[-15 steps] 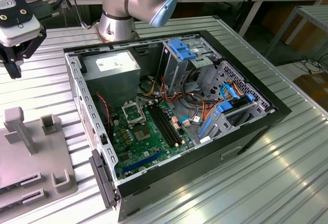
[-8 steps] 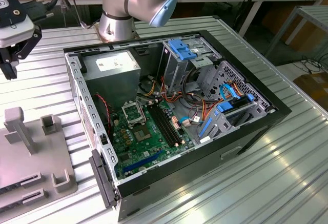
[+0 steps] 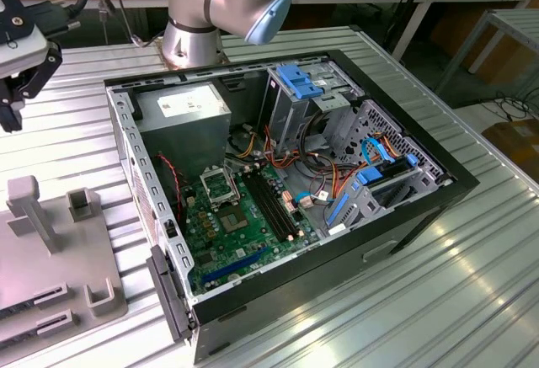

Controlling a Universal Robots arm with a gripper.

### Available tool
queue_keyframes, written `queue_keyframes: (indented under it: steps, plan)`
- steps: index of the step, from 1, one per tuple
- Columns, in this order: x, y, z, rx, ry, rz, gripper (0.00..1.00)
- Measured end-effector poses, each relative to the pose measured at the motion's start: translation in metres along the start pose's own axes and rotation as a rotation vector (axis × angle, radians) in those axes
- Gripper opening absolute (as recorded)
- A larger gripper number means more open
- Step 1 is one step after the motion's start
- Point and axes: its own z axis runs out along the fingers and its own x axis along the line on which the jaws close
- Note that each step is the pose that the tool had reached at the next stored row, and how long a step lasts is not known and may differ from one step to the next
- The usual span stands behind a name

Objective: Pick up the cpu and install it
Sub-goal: 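Reach for the cpu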

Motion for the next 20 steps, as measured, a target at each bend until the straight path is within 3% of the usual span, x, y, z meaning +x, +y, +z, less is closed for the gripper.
queue_keyframes:
  steps: [20]
  plan:
    - [0.0156, -0.0012, 0.0007, 0.0001, 0.0014, 0.0, 0.11]
